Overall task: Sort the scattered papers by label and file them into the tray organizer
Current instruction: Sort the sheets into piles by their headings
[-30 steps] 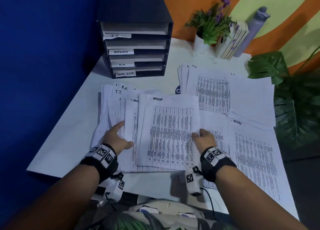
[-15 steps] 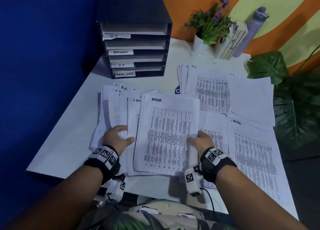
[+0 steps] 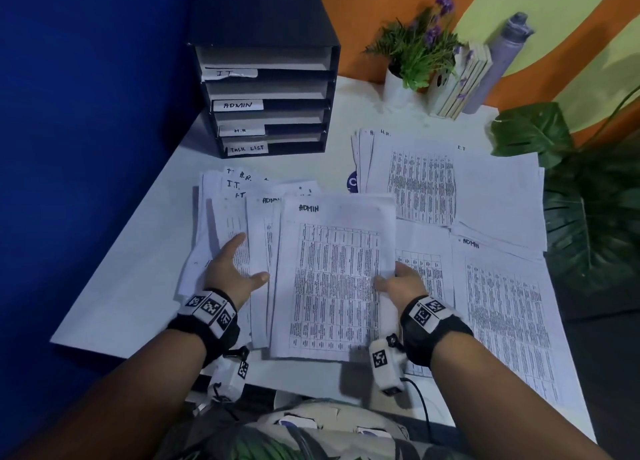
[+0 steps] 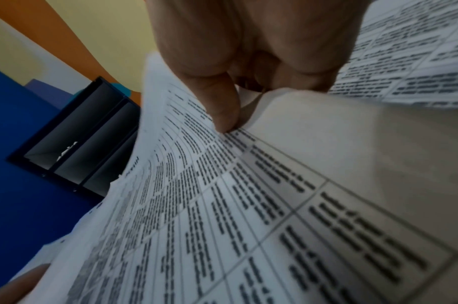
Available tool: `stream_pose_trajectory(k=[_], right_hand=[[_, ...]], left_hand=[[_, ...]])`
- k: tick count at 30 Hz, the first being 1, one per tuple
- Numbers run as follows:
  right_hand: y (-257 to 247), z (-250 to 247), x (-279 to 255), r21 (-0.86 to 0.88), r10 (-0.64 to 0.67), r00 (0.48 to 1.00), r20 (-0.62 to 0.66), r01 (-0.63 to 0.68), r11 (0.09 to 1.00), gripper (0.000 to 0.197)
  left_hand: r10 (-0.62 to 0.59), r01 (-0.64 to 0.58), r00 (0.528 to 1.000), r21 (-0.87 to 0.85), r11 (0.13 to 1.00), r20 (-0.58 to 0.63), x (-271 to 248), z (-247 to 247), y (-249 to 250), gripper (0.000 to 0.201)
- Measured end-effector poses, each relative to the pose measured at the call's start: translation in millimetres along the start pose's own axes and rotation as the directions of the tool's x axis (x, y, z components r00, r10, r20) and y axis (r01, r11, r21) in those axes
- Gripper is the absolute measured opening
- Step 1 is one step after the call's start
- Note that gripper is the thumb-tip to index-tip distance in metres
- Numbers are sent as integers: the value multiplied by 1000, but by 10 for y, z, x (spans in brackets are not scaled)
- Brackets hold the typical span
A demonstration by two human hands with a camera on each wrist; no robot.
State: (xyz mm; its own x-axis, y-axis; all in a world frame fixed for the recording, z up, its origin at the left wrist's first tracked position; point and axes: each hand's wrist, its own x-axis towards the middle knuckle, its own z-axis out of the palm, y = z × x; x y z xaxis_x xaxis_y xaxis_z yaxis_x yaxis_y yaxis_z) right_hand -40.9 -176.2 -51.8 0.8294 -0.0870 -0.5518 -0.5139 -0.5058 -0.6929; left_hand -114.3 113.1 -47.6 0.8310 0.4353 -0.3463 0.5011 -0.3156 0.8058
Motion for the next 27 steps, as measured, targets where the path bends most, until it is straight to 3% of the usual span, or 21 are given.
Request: stream_pose_trajectory(k=[2,5,9,12,15,18,22,27], right_hand=[[48,-29,25,16,34,999,-23,-34,999,32],[133,-60,103,31,53,998,-25,-52,998,29],[103,-44,73,40,47,999,-3,-47,998,61],[27,0,-4,71,15,1000,3,-15,997,39],[8,67,13,73,-29,1000,3,29,997,35],[-9,114,63,73,-30,999,35,28,997,10],[-82,106,-6,82,-78,996,46,74,994,10],[-135,-257,-102,68,-72,985,-158,84,994,44]], left_hand=[[-11,11,1000,18,1000,-7,15,-14,-11,85],[-29,29,999,1,1000,27,35,-14,-20,68],[-90,88,995,40,995,48,65,26,-14,44],[-92,90,995,54,995,46,66,49,-11,30],[-71,68,996,62,996,54,58,64,-9,20],[-44,41,997,50,998,56,59,99,-3,9],[11,-12,995,10,1000,97,44,152,78,18],[89,-92,994,59,994,56,75,124,120,27]])
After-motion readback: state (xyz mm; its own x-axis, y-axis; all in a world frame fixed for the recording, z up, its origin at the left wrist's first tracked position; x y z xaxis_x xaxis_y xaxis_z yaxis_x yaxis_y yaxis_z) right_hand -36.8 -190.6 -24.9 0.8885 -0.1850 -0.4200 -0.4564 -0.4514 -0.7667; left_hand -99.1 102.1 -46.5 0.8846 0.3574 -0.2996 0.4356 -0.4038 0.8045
